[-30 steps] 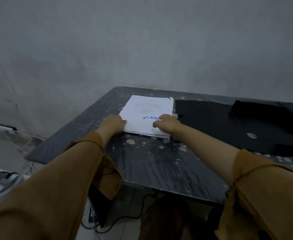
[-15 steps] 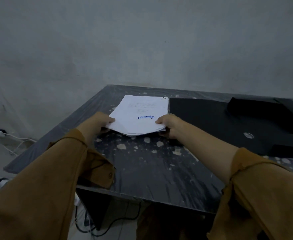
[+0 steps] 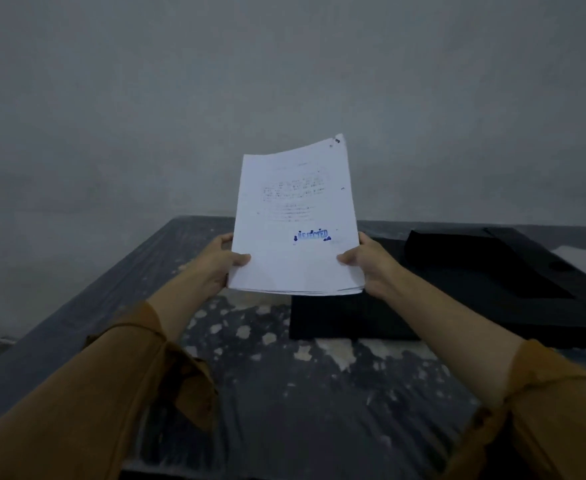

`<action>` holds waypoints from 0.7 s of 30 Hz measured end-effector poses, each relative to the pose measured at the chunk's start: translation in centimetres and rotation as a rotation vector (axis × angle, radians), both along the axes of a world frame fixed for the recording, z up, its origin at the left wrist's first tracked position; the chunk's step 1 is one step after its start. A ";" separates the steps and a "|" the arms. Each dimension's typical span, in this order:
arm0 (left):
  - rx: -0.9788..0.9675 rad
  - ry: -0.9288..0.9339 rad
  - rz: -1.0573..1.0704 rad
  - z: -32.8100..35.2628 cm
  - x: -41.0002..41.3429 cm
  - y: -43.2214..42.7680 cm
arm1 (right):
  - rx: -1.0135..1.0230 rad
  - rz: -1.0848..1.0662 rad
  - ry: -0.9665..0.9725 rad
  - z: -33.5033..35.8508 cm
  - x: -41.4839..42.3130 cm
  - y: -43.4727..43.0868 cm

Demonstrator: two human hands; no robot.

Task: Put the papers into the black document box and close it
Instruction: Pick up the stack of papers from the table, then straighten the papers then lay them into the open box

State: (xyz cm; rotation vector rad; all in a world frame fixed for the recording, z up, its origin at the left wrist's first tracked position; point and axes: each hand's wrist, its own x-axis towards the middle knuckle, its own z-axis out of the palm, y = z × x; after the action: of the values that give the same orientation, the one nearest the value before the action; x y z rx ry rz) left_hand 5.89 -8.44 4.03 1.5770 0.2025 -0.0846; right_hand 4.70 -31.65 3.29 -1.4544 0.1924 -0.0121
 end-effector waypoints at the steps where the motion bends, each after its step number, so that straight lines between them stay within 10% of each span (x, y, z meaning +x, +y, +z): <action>1: -0.017 -0.024 -0.017 0.2 0.2 -1.2 | -0.007 -0.007 -0.023 0.3 -0.1 -1.3; 21: -0.075 -0.310 -0.046 4.1 0.4 -12.3 | 0.060 -0.218 -0.282 2.2 -2.2 -9.9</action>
State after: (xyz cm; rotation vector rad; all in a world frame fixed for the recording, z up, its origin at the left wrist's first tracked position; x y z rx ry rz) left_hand 6.33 -20.71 8.09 1.4978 -0.0793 0.1156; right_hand 2.53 -41.54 5.53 -1.3496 0.1179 -0.3839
